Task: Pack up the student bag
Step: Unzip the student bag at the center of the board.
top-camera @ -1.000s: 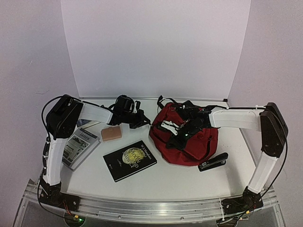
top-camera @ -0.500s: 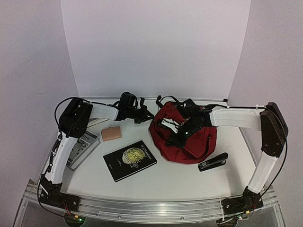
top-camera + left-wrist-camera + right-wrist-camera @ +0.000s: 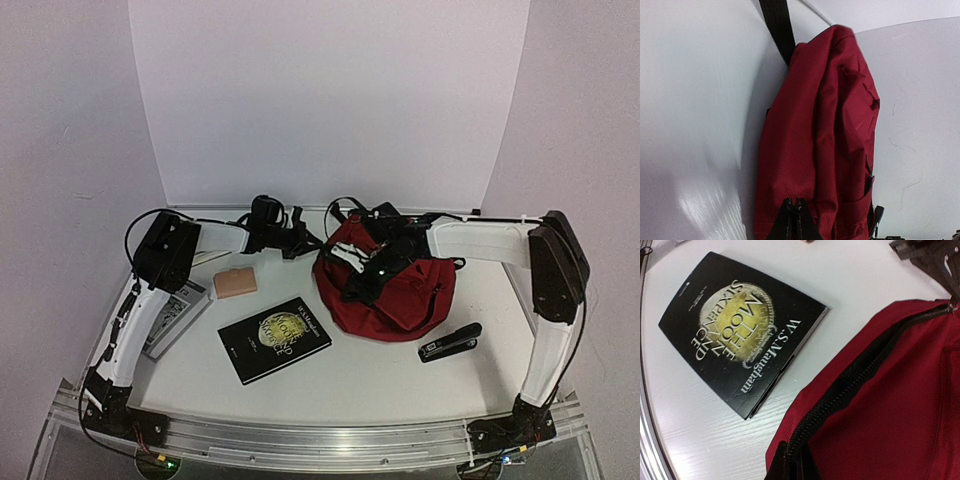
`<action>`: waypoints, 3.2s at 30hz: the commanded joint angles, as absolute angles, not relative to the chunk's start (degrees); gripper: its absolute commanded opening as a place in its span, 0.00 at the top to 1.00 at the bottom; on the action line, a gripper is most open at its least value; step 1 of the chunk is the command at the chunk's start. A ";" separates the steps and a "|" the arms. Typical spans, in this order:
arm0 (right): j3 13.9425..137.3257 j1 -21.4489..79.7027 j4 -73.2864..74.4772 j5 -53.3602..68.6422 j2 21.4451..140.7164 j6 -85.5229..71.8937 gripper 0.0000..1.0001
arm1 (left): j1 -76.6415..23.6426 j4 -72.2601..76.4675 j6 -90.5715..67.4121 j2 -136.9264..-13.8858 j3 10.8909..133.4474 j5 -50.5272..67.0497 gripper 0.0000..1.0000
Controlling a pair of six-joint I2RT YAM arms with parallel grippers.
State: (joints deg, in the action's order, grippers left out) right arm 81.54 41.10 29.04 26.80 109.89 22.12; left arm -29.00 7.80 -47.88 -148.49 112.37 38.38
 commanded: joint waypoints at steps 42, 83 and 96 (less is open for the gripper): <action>84.19 38.87 35.71 30.56 110.98 9.67 0.38 | -40.70 14.21 -52.13 -112.59 60.88 22.49 0.68; 110.72 15.99 35.26 7.62 124.35 11.78 1.00 | -36.95 1.88 -47.16 -113.52 66.32 15.91 1.00; 110.24 15.32 30.49 0.68 130.96 16.99 1.00 | -35.37 -2.21 -44.49 -115.07 69.48 15.28 1.00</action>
State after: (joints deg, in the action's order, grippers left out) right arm 107.31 16.27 33.28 5.53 131.31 14.89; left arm -36.74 2.44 -46.92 -114.54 66.65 17.72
